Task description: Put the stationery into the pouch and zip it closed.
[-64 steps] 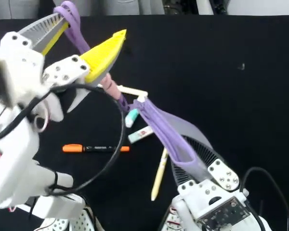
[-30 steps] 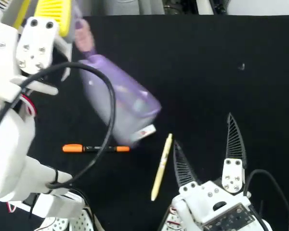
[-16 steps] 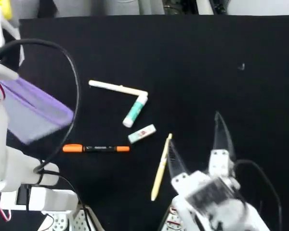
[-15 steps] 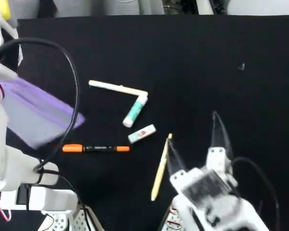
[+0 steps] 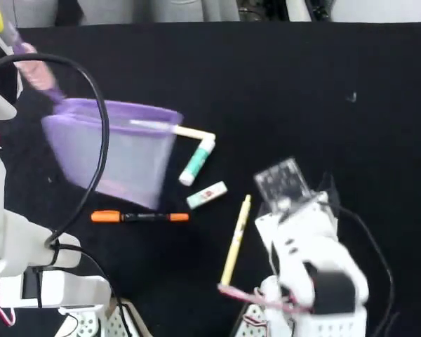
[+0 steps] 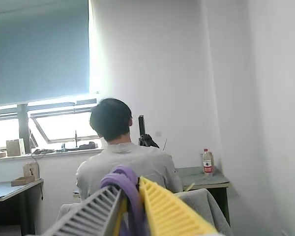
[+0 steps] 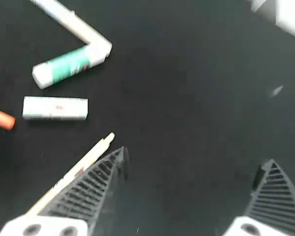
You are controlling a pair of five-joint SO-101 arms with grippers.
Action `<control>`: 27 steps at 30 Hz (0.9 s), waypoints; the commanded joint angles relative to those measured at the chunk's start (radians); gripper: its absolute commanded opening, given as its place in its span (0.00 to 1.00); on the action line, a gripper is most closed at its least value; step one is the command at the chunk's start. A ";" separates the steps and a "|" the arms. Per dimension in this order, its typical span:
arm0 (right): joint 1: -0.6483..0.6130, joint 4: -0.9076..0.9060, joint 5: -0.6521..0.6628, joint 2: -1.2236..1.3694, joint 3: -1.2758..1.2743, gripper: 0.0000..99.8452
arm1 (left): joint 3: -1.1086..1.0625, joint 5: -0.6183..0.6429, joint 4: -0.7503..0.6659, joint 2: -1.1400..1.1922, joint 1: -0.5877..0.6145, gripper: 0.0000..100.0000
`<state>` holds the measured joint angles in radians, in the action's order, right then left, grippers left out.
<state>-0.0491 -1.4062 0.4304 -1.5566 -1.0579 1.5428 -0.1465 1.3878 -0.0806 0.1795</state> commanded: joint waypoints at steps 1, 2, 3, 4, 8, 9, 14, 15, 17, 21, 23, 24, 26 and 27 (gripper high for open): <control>0.012 0.018 -0.009 0.266 0.090 0.40 | -0.010 0.008 0.002 -0.003 0.013 0.03; 0.012 0.017 -0.031 0.314 0.110 0.40 | -0.010 0.008 0.002 -0.003 0.013 0.03; 0.012 0.017 -0.052 0.363 0.128 0.40 | -0.010 0.008 0.002 -0.003 0.013 0.03; 0.012 0.015 -0.071 0.406 0.143 0.40 | -0.012 0.008 0.003 -0.003 0.013 0.03; -0.005 0.020 -0.161 0.544 0.176 0.40 | -0.013 0.008 0.003 -0.002 0.013 0.03; -0.025 0.017 -0.183 0.572 0.179 0.40 | -0.013 0.008 0.003 -0.002 0.013 0.03; -0.149 0.020 -0.259 0.651 0.179 0.40 | -0.013 0.008 0.002 -0.002 0.012 0.03; -0.161 0.021 -0.267 0.657 0.179 0.40 | -0.013 0.008 0.002 -0.002 0.013 0.03; -0.176 0.023 -0.272 0.665 0.179 0.40 | -0.013 0.008 0.003 -0.002 0.013 0.03; -0.178 0.034 -0.273 0.668 0.176 0.40 | -0.013 0.008 0.009 -0.002 0.015 0.03; -0.178 0.052 -0.276 0.668 0.170 0.40 | -0.013 0.008 0.009 0.000 0.015 0.03; -0.178 0.061 -0.290 0.668 0.166 0.40 | -0.013 0.008 0.009 0.000 0.015 0.03; -0.178 0.087 -0.316 0.668 0.154 0.40 | -0.013 0.008 0.009 0.000 0.015 0.03; -0.178 0.101 -0.322 0.668 0.147 0.40 | -0.013 0.008 0.009 0.000 0.015 0.03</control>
<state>-0.2117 -1.3571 0.1435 -0.8968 -0.9367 1.5336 -0.1465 1.3909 -0.0806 0.1857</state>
